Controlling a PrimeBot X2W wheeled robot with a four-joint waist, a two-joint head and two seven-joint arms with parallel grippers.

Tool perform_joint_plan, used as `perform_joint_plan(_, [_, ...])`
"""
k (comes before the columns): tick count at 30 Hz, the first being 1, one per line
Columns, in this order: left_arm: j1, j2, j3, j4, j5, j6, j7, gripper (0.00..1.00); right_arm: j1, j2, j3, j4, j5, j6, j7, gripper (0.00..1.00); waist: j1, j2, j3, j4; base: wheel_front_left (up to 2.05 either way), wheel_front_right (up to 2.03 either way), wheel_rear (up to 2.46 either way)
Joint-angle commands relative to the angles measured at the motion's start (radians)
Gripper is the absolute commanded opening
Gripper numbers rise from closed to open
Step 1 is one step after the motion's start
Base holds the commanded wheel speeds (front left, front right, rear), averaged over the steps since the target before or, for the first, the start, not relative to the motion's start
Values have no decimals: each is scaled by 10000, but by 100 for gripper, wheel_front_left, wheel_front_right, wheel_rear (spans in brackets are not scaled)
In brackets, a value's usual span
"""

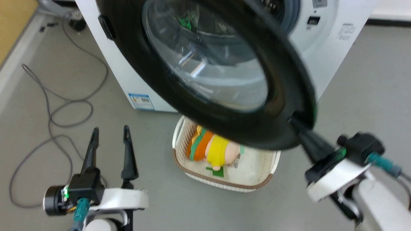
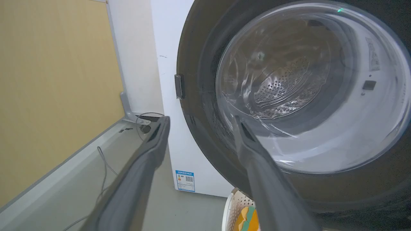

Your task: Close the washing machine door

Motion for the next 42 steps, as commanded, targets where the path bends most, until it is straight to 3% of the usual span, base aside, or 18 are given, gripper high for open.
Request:
perform_joint_plan(1, [-330,-6,-118,-62,2,20,-43,100,-459,-13,-323,305,-12,-17,-46,0,-1,0,428,86,0,0,0])
perform_joint_plan(14, [-1329,-8,-637,-246,-191,301,-43,100,-3345,0,-1789,2634,-109,-17,-46,0,-1,0,1962,336,0,0,0])
perform_joint_plan(31, [-1824,-8,-857,-253,-268,410,-43,100,-6360,106,-2515,5648,-737,-17,-46,0,-1,0,2588,511,0,0,0])
perform_joint_plan(37, [-1882,-8,-845,-241,-265,463,-43,100,-6640,242,-2748,5960,-923,-17,-46,0,-1,0,2591,509,0,0,0])
perform_joint_plan(42, [-1769,-8,-789,-147,-269,506,-43,100,-6203,412,-2986,5521,-1141,-17,-46,0,-1,0,2309,374,0,0,0])
